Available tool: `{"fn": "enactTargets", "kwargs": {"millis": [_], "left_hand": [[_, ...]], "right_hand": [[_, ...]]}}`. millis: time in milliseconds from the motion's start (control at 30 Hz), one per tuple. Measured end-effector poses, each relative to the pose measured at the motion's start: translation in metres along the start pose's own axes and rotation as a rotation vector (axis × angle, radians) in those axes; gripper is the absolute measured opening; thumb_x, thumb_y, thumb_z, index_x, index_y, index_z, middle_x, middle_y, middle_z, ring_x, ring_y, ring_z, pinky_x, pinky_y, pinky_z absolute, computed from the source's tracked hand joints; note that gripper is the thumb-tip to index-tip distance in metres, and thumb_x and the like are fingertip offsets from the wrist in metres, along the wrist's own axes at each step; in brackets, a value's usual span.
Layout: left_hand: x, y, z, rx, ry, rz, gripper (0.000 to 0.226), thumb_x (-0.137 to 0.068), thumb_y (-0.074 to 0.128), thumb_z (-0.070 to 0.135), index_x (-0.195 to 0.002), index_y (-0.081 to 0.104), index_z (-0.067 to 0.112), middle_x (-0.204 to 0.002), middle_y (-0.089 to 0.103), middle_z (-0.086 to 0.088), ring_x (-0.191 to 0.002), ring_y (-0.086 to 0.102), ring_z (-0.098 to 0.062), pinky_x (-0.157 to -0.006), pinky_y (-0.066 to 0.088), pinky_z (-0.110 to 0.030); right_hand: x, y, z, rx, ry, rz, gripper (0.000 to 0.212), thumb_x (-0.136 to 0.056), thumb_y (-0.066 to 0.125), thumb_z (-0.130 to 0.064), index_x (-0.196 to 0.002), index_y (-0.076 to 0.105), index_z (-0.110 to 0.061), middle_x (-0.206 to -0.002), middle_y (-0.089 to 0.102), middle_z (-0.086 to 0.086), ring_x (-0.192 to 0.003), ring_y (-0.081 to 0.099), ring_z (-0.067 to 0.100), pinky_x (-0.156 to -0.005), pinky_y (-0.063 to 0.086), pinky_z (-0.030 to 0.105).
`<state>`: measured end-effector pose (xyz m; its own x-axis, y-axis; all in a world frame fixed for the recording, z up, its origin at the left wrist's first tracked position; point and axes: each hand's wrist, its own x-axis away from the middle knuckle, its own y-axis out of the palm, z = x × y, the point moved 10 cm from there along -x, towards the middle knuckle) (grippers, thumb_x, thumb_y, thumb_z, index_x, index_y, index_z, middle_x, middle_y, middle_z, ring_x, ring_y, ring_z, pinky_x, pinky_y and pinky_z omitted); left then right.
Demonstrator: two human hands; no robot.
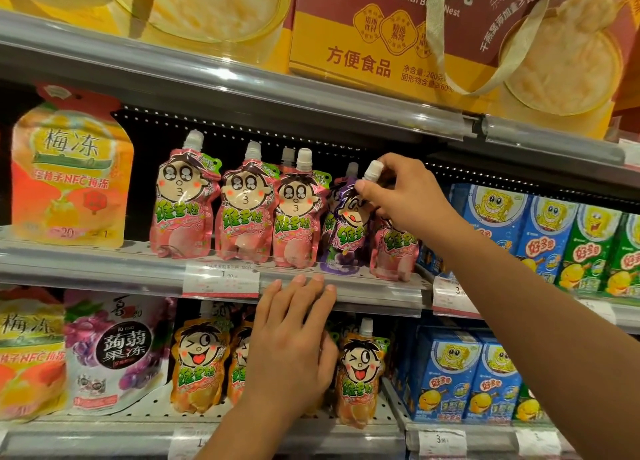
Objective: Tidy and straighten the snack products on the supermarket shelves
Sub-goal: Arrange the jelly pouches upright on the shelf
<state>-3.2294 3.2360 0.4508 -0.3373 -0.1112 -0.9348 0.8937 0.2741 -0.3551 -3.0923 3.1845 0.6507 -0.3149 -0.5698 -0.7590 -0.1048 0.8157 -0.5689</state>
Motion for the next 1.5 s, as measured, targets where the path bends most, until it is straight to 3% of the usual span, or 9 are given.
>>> {"fn": "enactTargets", "kwargs": {"millis": [367,467,700,833,967,1133,1267,1400,1500], "left_hand": [[0.0,0.0,0.001,-0.008,0.007,0.014,0.055,-0.082,0.06,0.029,-0.134,0.064,0.015,-0.142,0.058,-0.005,-0.136,0.047,-0.028,-0.123,0.022,-0.048],[0.0,-0.003,0.002,-0.006,0.011,0.026,0.054,-0.081,0.059,0.029,-0.133,0.064,0.014,-0.141,0.058,-0.005,-0.135,0.047,-0.028,-0.124,0.02,-0.047],[0.001,-0.004,0.003,0.002,0.017,0.017,0.054,-0.082,0.059,0.029,-0.133,0.062,0.012,-0.14,0.057,-0.008,-0.134,0.049,-0.032,-0.122,0.024,-0.051],[0.001,-0.006,0.002,-0.012,0.023,-0.026,0.059,-0.081,0.059,0.026,-0.137,0.057,0.011,-0.141,0.056,-0.012,-0.134,0.048,-0.037,-0.118,0.028,-0.057],[0.001,-0.006,0.004,-0.024,0.034,-0.048,0.056,-0.084,0.059,0.023,-0.138,0.058,0.008,-0.14,0.056,-0.014,-0.134,0.047,-0.041,-0.116,0.029,-0.059],[0.002,-0.006,0.005,-0.011,-0.002,-0.033,0.054,-0.087,0.057,0.023,-0.139,0.056,0.009,-0.141,0.055,-0.014,-0.135,0.046,-0.04,-0.118,0.025,-0.059],[0.001,-0.008,0.006,0.049,-0.037,-0.066,0.049,-0.091,0.056,0.023,-0.138,0.057,0.011,-0.144,0.053,-0.011,-0.138,0.045,-0.035,-0.123,0.019,-0.046],[0.026,-0.033,0.012,0.227,-0.151,-0.018,0.03,-0.092,0.057,0.012,-0.119,0.069,0.008,-0.125,0.064,-0.008,-0.121,0.055,-0.025,-0.105,0.037,-0.027],[0.091,-0.029,0.033,0.317,-0.265,-0.098,0.018,-0.092,0.056,0.006,-0.1,0.072,0.011,-0.098,0.069,0.0,-0.097,0.063,-0.019,-0.085,0.047,-0.027]], "right_hand": [[0.005,-0.007,-0.001,-0.325,-0.112,-0.143,0.011,-0.093,0.073,-0.017,-0.098,0.064,-0.013,-0.092,0.071,0.0,-0.089,0.073,0.02,-0.075,0.061,0.038],[0.012,-0.014,-0.02,-0.308,-0.248,-0.097,0.014,-0.092,0.075,-0.016,-0.099,0.064,-0.012,-0.092,0.071,-0.001,-0.088,0.072,0.02,-0.083,0.06,0.041],[0.058,-0.056,-0.043,-0.348,-0.315,0.141,0.02,-0.089,0.077,-0.014,-0.102,0.063,-0.008,-0.092,0.07,0.009,-0.084,0.072,0.025,-0.075,0.061,0.047],[0.11,-0.054,-0.038,-0.429,-0.219,0.053,0.018,-0.089,0.077,-0.012,-0.098,0.061,-0.009,-0.087,0.07,0.003,-0.081,0.075,0.021,-0.07,0.062,0.037],[0.176,-0.031,-0.001,-0.355,-0.053,-0.05,0.02,-0.085,0.081,-0.02,-0.093,0.065,-0.011,-0.082,0.072,0.006,-0.074,0.072,0.031,-0.067,0.059,0.05],[0.26,-0.002,0.05,-0.301,0.141,-0.106,0.017,-0.082,0.082,-0.023,-0.088,0.066,-0.024,-0.075,0.069,-0.006,-0.065,0.066,0.012,-0.062,0.052,0.024],[0.317,0.016,0.088,-0.242,0.278,-0.134,0.019,-0.081,0.083,-0.029,-0.088,0.066,-0.029,-0.07,0.069,-0.009,-0.064,0.067,0.008,-0.059,0.05,0.018],[0.373,0.021,0.109,-0.096,0.337,-0.136,0.019,-0.079,0.083,-0.035,-0.087,0.066,-0.032,-0.063,0.064,-0.018,-0.065,0.064,0.003,-0.056,0.047,0.012],[0.413,0.024,0.129,-0.054,0.401,-0.131,0.023,-0.078,0.085,-0.033,-0.088,0.064,-0.033,-0.065,0.063,-0.024,-0.066,0.063,-0.001,-0.053,0.046,0.017]]}}
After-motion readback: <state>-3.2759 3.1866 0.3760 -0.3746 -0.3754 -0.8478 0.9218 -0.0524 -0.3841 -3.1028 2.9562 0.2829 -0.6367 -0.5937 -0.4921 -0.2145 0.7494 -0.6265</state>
